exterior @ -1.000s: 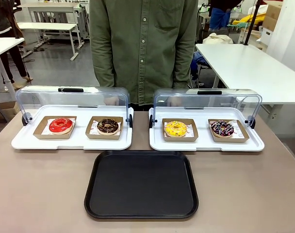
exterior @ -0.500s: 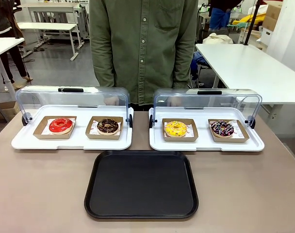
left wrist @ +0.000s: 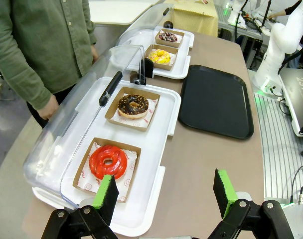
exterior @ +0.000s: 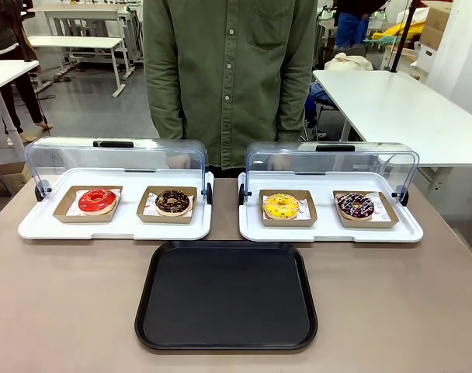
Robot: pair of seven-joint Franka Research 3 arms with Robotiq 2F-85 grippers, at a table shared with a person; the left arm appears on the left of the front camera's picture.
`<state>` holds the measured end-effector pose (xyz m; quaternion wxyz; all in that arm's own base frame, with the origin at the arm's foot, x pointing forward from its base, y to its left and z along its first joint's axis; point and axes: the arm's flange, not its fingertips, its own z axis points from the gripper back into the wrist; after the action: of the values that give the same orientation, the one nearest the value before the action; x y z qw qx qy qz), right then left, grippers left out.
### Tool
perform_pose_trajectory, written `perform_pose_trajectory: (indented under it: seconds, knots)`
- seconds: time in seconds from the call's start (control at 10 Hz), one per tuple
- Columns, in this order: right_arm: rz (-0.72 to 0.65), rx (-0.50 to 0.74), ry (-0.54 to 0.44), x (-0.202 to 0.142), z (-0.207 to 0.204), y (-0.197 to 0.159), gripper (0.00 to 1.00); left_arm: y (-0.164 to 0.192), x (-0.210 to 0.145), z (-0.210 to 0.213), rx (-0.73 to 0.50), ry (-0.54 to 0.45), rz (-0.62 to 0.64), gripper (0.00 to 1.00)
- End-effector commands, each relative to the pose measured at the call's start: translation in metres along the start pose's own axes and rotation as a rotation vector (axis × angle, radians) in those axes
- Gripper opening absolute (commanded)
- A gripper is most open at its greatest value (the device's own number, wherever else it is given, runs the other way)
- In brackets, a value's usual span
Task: Move the third donut from the left to the tray.
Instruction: Pick up the Paper togo box containing the Donut indicated by the person and place it on the Handle tray.
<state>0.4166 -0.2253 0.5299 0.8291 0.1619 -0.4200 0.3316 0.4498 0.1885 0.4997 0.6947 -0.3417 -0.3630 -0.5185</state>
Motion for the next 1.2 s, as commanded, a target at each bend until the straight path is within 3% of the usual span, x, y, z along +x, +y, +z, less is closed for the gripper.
perform_pose_trajectory:
  seconds: [0.0, 1.1]
  knots:
    - [0.022, 0.001, -0.033, -0.0002, -0.0016, -0.0016, 1.0, -0.0003, 0.0005, 0.0005, 0.001, -0.001, -0.002, 1.0]
    - [0.022, 0.001, -0.033, -0.0002, -0.0016, -0.0016, 1.0, -0.0003, 0.0005, 0.0005, 0.001, -0.001, -0.002, 1.0]
